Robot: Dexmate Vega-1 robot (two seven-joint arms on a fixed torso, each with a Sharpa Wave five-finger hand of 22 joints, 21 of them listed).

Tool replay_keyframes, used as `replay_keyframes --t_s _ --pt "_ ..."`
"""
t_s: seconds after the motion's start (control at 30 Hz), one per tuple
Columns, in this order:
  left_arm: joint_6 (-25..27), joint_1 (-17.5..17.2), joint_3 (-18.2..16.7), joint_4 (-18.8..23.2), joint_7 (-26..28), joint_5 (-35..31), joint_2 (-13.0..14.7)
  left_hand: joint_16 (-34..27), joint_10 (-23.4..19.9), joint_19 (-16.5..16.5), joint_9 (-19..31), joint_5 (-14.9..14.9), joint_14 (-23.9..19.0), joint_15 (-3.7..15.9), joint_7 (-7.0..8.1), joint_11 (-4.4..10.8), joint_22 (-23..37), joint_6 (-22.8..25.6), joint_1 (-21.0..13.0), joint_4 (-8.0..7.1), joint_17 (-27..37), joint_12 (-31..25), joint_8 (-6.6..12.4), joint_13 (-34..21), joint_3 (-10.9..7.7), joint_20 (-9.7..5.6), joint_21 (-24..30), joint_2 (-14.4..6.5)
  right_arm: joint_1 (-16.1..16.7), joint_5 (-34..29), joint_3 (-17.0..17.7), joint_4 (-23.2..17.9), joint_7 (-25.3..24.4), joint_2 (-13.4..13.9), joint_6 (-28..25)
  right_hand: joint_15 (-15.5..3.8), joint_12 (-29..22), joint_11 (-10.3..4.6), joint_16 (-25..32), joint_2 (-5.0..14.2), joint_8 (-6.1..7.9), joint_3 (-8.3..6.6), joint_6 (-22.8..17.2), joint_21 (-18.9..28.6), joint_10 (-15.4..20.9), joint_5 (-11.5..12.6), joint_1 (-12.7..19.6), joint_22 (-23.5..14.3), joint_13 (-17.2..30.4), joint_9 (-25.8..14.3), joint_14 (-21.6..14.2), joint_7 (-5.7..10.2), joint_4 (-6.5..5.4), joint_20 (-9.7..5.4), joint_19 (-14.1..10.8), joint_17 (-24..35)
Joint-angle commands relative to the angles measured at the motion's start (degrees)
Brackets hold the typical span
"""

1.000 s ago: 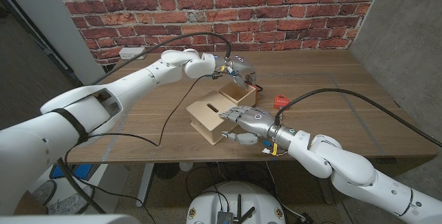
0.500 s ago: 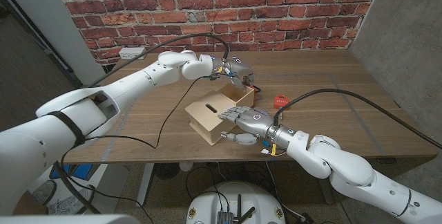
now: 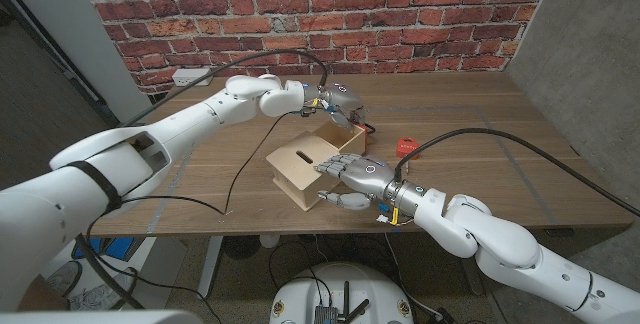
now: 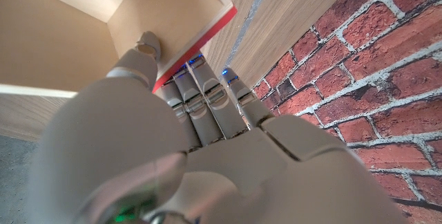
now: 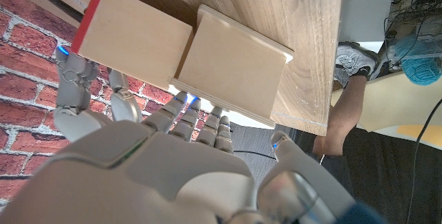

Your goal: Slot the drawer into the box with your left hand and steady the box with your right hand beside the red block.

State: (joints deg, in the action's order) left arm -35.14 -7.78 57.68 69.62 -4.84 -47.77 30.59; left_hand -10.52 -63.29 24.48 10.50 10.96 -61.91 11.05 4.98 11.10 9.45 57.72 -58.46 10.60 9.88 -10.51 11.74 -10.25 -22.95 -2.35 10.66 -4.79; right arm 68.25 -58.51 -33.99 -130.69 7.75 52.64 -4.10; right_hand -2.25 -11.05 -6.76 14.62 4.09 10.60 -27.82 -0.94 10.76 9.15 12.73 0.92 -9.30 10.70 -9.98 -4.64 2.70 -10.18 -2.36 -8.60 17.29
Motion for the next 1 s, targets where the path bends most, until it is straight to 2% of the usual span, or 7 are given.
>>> replay_keyframes --t_s 0.03,0.37,0.73,1.0 --pt "-0.6 0.7 0.5 -1.3 1.3 -0.6 -0.1 0.1 -0.6 -0.2 0.2 0.3 0.1 2.84 0.25 0.73 0.1 0.2 -0.7 -0.86 0.1 -0.3 -0.06 -0.3 -1.51 -9.16 -0.2 -1.2 -0.7 1.1 0.1 0.6 -0.1 0.0 0.5 -5.62 -0.2 0.12 -0.2 6.43 0.12 -0.40 0.0 0.2 0.4 0.3 -0.3 -0.2 0.1 -0.2 0.2 0.02 0.00 -7.86 -0.5 0.0" --pt "-0.2 0.9 0.7 -1.7 -0.1 0.6 -0.7 0.1 -0.7 -0.2 0.2 0.3 0.2 2.81 0.18 0.71 0.1 0.3 -0.5 -0.84 0.1 -0.3 0.00 -0.3 -1.64 -9.14 -0.1 -1.2 -0.7 1.6 0.1 0.7 0.1 0.0 0.2 -5.48 -0.1 0.18 -0.3 6.36 0.12 -0.48 0.0 0.2 0.4 0.3 -0.3 -0.2 0.1 -0.2 0.2 -0.06 0.01 -7.78 -0.7 0.1" --pt "1.7 0.1 0.2 0.9 -2.2 0.9 0.1 0.0 -0.6 -0.3 0.1 0.2 0.3 2.81 0.11 0.70 0.1 0.2 -0.1 -0.89 0.1 -0.4 -0.01 -0.3 -1.87 -9.11 -0.1 -1.2 -0.7 1.7 0.1 0.7 -0.2 0.3 0.2 -5.37 -0.1 0.24 -0.3 6.19 0.13 -0.48 0.0 0.2 0.4 0.3 -0.4 -0.2 0.1 -0.2 0.2 -0.18 0.03 -7.73 -0.8 0.1" --pt "3.7 0.0 0.7 3.5 -4.0 -1.7 0.7 0.0 -0.6 -0.3 0.1 0.2 0.3 2.80 0.01 0.71 0.1 0.1 0.1 -0.93 0.1 -0.4 -0.02 -0.3 -2.02 -9.11 -0.1 -1.3 -1.2 2.0 0.1 0.9 -0.3 0.3 0.6 -5.38 -0.1 0.28 -0.3 6.14 0.11 -0.47 0.0 0.2 0.4 0.2 -0.4 -0.2 0.1 -0.2 0.2 -0.23 0.03 -7.69 -0.8 0.2"
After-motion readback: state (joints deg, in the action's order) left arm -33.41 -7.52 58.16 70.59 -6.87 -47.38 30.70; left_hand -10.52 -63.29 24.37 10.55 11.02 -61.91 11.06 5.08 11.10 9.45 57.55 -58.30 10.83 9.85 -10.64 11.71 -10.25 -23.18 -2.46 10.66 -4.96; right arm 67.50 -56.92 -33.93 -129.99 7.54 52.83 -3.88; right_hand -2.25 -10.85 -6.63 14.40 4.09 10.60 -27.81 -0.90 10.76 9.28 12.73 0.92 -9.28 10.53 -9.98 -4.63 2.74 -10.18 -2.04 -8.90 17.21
